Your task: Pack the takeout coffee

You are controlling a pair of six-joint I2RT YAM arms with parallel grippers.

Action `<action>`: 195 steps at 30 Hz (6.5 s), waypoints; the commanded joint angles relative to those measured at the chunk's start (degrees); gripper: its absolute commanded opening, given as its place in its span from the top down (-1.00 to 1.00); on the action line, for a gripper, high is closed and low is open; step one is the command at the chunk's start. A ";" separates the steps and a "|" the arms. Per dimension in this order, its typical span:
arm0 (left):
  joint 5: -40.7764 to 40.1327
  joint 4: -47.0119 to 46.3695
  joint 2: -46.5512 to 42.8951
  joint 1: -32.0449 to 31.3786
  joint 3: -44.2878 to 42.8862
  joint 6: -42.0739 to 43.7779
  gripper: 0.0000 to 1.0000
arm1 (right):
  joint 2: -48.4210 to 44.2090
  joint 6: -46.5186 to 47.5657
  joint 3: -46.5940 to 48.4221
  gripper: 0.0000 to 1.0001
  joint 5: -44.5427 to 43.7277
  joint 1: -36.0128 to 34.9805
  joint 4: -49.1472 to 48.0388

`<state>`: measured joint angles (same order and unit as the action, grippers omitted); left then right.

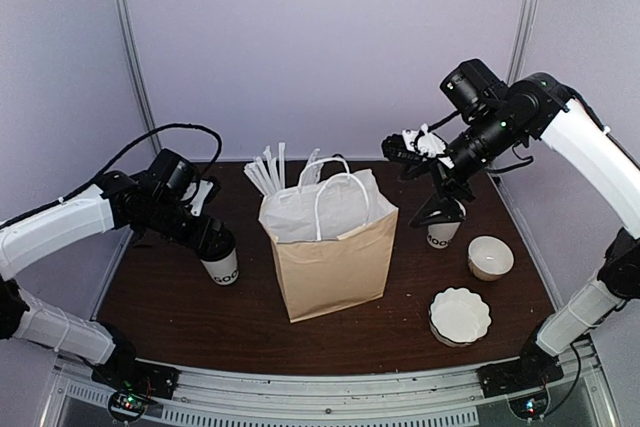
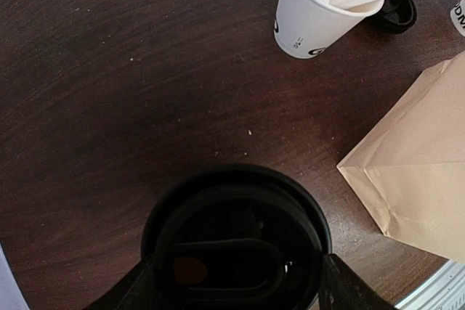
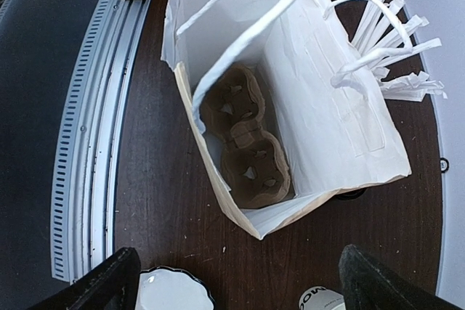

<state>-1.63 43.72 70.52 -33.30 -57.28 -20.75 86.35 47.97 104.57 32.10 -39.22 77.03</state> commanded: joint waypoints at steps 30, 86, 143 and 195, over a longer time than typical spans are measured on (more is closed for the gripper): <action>22.27 -3.35 9.03 -4.93 -32.15 13.93 -0.78 | 7.04 -12.82 5.56 -0.51 0.62 -11.95 -7.82; 25.09 5.51 28.88 -10.27 -71.45 11.34 1.00 | 10.38 -16.72 30.51 1.00 3.35 -14.22 -9.60; 22.59 18.33 23.53 -19.30 -45.87 24.67 0.81 | -4.54 -4.02 -3.21 -0.85 1.87 -10.33 -0.68; -15.10 -10.14 -3.19 -48.97 -14.41 17.08 1.00 | -7.41 -6.49 -15.08 -0.87 -0.33 7.32 -10.24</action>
<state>-3.09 35.97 65.45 -82.35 -68.01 -4.82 79.81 42.06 90.48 32.88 -32.32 68.05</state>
